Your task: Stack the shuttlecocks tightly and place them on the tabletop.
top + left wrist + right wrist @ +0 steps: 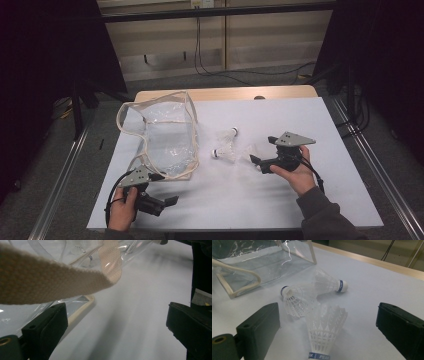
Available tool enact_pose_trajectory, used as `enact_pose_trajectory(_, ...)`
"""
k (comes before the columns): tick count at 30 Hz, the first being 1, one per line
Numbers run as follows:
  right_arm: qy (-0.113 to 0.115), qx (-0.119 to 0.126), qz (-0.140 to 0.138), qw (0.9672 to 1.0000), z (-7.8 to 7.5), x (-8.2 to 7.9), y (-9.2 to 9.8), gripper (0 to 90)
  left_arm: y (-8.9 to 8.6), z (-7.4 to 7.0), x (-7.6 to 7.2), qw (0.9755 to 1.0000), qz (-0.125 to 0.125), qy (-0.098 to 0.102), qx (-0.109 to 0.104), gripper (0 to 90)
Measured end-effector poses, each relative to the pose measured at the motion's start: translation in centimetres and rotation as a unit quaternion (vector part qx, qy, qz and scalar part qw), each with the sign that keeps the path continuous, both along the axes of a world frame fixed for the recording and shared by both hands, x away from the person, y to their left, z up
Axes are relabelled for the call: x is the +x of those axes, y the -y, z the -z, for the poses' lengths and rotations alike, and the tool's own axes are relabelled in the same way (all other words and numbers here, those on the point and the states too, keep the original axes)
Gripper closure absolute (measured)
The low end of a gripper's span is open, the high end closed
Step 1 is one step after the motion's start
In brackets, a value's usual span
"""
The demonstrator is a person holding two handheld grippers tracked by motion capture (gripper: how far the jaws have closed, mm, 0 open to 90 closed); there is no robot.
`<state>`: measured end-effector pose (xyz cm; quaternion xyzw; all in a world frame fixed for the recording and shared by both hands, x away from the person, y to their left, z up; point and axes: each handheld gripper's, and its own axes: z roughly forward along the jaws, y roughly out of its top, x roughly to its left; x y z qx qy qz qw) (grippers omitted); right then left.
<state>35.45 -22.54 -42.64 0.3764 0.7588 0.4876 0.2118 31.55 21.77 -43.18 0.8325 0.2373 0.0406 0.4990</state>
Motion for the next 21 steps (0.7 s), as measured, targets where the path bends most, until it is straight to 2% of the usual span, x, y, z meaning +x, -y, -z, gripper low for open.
enact_pose_trajectory(14,-0.016,-0.013,-0.010,0.9997,0.0,1.6,-0.9,8.5,0.0,0.0,0.0,1.0000,0.002,0.001,0.001,3.9)
enact_pose_trajectory(21,-0.015,-0.021,-0.022,0.9994,-0.5,2.2,-1.8,11.5,0.0,0.0,0.0,1.0000,0.003,0.001,0.001,3.9)
